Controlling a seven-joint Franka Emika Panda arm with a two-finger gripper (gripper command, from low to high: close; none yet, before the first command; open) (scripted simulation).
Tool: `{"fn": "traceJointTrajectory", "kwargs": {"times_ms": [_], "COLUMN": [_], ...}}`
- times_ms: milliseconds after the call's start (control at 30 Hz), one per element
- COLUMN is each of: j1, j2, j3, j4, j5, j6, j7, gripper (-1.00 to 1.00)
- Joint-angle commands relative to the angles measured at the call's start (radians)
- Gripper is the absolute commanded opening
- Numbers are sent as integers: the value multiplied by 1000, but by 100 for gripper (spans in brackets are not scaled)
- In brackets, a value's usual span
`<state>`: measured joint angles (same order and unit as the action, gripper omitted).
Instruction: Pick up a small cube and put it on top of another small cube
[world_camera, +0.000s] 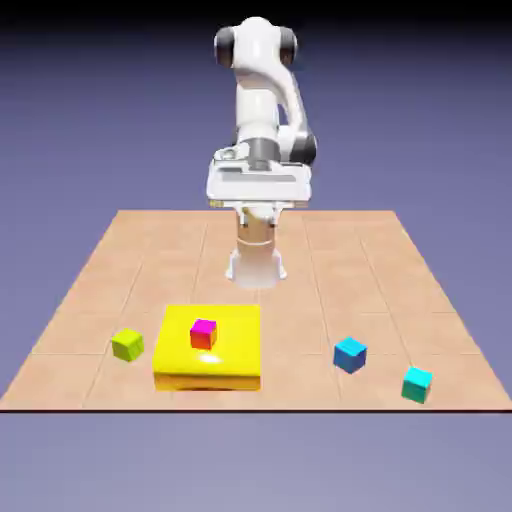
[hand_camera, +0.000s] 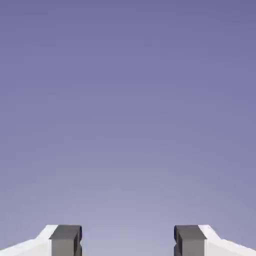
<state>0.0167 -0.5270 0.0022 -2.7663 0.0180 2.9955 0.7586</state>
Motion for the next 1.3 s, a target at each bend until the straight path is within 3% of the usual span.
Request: {"fn": "traceJointTrajectory", "kwargs": {"times_ms": [0,1267], "j1": [4,152], "j2": [36,1389], "j3": [2,73], "j4": [36,1413], "j5": [15,582], "j6": [-34,-1341], "j7": [15,570], "gripper": [0,0]}}
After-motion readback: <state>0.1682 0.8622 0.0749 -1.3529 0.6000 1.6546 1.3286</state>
